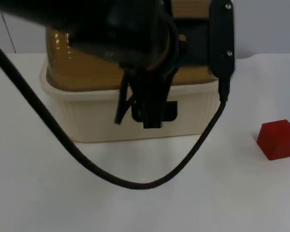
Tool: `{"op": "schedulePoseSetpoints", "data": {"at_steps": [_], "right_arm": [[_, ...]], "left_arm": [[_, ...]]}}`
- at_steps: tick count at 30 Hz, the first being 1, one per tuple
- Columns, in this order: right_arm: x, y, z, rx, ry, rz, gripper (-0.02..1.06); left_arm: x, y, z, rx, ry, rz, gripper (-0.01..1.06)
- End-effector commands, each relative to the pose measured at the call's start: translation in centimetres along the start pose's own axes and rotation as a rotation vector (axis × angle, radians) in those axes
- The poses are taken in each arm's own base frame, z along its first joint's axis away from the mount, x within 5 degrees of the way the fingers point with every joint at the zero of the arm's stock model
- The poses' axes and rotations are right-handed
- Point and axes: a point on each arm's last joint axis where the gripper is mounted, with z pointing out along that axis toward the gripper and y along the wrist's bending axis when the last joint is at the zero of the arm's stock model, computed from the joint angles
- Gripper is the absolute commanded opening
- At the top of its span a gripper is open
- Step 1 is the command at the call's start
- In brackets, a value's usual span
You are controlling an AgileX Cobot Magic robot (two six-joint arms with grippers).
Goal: Open the box lid with the left hand, place the block into the box with the right hand, then close the box lid with the left hand.
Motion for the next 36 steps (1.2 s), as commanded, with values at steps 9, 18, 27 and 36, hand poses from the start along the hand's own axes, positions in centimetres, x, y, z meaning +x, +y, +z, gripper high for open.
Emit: {"op": "schedulePoseSetpoints", "data": {"at_steps": [9,18,27,36], "right_arm": [[-0.3,0.0,-0.3,0.003,-0.016,-0.012,1.05],[-0.4,0.0,-0.3,0.002,-0.029,-0.012,1.05],[-0.4,0.0,-0.3,0.002,-0.029,-0.012,1.05],[-0.4,-0.1,-0.3,0.004,-0.028,-0.016,1.05]], "left_arm": [[1.4,-3.8,0.9,-0.077,-0.079,-0.021,0.98],[3.5,-3.2,3.0,-0.044,-0.021,-0.064,0.35],[4.1,-2.8,3.3,-0.03,-0.024,-0.28,0.0],[3.5,-3.3,3.2,0.035,-0.08,-0.223,0.0]]}}
